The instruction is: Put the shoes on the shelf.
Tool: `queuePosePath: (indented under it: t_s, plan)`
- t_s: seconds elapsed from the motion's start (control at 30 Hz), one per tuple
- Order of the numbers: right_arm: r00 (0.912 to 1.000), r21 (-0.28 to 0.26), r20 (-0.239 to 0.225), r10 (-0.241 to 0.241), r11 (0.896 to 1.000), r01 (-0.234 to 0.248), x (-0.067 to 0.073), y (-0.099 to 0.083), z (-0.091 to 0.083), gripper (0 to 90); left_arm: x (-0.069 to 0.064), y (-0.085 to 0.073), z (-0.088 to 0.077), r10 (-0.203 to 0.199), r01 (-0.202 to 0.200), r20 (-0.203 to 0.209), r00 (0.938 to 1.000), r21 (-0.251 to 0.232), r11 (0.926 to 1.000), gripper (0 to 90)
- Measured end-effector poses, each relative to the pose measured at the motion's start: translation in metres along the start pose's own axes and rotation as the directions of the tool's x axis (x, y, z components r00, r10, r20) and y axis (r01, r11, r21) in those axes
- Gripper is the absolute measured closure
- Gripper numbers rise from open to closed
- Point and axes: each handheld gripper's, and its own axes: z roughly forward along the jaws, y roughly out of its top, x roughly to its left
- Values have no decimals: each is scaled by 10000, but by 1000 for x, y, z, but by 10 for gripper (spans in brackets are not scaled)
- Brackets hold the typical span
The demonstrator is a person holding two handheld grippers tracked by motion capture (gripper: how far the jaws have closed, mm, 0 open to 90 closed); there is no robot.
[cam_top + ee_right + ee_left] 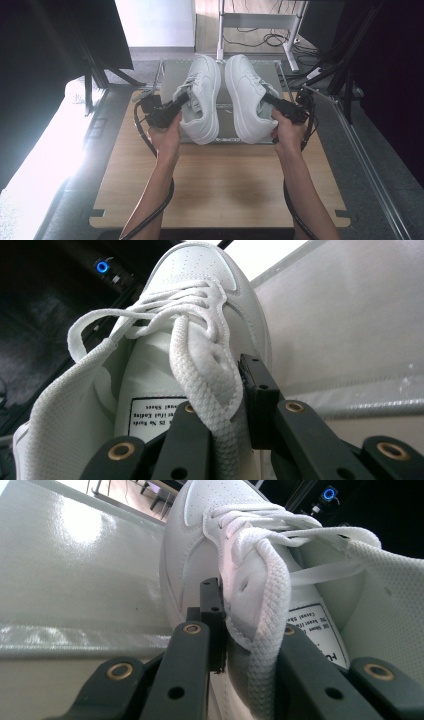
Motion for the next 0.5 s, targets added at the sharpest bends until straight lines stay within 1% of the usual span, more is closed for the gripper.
queuePosePath:
  t_s: [0.17, 0.27, 0.4, 0.5]
  plan:
    - [9996, -153, 285, 60, 9999, -56, 3, 6, 8, 825, 0, 6, 10, -80, 80, -117, 9999, 16, 10000, 842]
    - [9991, -251, 384, 179, 9995, -170, 4, 10, 13, 825, 1, 11, 17, -153, 153, -148, 9998, -16, 9999, 842]
    - [9976, -411, 591, 368, 9986, -344, 4, 15, 21, 825, 3, 18, 25, -155, 155, -297, 9994, -25, 9999, 842]
    - [9966, -432, 766, 317, 9987, -285, 4, 19, 26, 824, 5, 21, 32, -228, 227, -351, 9991, -20, 9997, 842]
